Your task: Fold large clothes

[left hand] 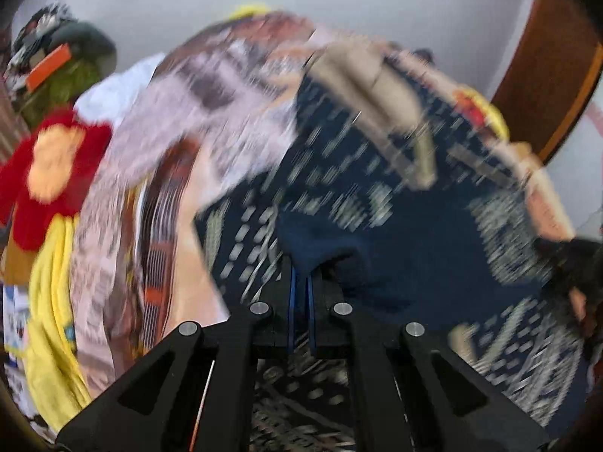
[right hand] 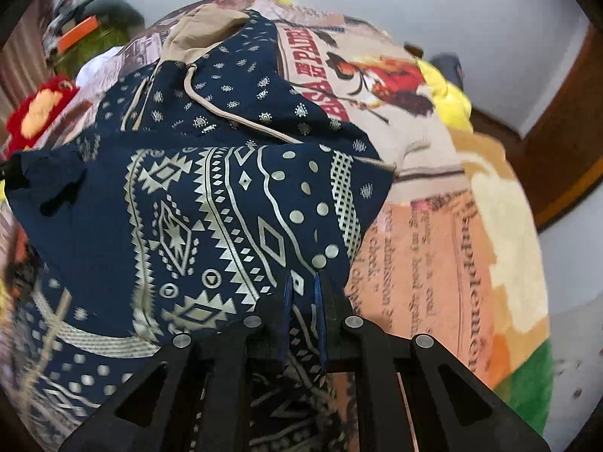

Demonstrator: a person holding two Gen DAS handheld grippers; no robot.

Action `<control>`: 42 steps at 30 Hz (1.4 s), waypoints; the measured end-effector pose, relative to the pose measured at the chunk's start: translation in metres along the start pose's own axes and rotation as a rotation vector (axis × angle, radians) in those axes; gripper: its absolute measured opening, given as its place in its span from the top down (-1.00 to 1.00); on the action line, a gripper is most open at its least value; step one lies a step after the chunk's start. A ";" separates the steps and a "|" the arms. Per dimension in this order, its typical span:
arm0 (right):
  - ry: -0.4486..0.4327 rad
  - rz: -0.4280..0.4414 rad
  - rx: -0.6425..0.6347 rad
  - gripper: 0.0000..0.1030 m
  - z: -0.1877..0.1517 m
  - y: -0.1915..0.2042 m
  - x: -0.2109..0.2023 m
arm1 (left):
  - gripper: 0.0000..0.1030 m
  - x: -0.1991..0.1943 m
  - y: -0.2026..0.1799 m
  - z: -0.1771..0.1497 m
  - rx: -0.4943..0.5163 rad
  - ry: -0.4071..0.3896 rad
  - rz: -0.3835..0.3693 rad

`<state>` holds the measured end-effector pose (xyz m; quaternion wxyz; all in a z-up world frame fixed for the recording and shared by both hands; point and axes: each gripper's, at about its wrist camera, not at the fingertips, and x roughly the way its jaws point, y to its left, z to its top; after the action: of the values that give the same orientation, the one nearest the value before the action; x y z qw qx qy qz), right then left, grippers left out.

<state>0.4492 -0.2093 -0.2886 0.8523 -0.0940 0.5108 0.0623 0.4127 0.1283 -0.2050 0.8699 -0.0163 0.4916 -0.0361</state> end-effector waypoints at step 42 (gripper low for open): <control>-0.058 -0.127 -0.137 -0.52 0.001 0.000 0.002 | -0.51 0.035 0.044 -0.036 -0.040 0.075 0.189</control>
<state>0.4513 -0.2087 -0.2901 0.8606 -0.1823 0.4734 0.0458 0.4015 0.1692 -0.2561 0.8501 0.0139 0.5236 0.0553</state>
